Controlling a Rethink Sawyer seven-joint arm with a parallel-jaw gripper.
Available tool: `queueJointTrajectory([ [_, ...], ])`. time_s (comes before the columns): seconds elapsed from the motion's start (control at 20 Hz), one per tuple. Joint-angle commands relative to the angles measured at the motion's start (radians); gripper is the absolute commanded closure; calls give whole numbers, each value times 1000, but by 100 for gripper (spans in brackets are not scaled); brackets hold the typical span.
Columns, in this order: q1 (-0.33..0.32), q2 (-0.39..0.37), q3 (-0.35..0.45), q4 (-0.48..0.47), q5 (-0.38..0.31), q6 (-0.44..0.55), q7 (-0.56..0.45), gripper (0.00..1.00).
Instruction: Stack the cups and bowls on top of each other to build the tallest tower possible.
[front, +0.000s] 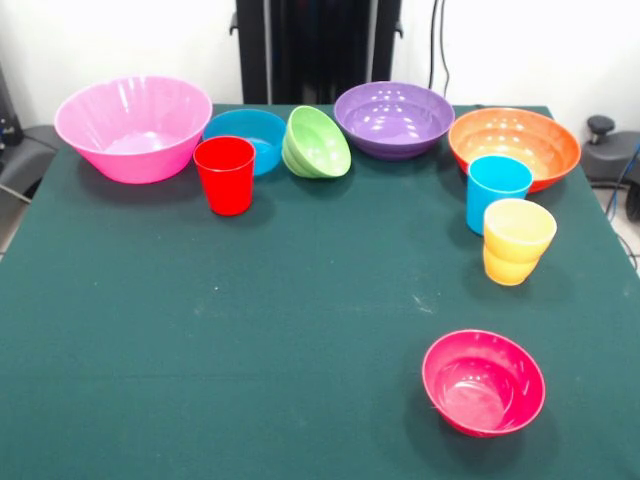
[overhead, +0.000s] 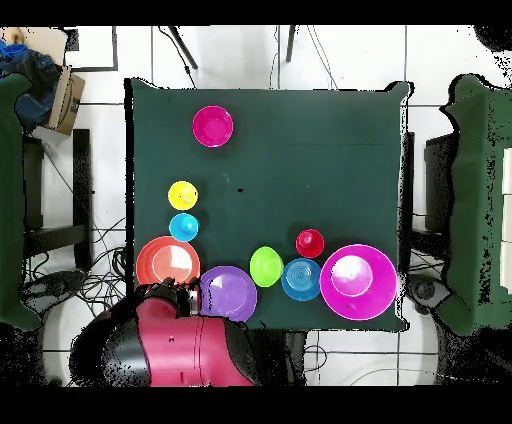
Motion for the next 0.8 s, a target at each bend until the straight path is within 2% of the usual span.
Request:
queueJointTrajectory([
  [0.05,0,36,2,-10,-64,-20,127,0],
  [0.8,2,36,4,-5,-58,-21,133,0],
])
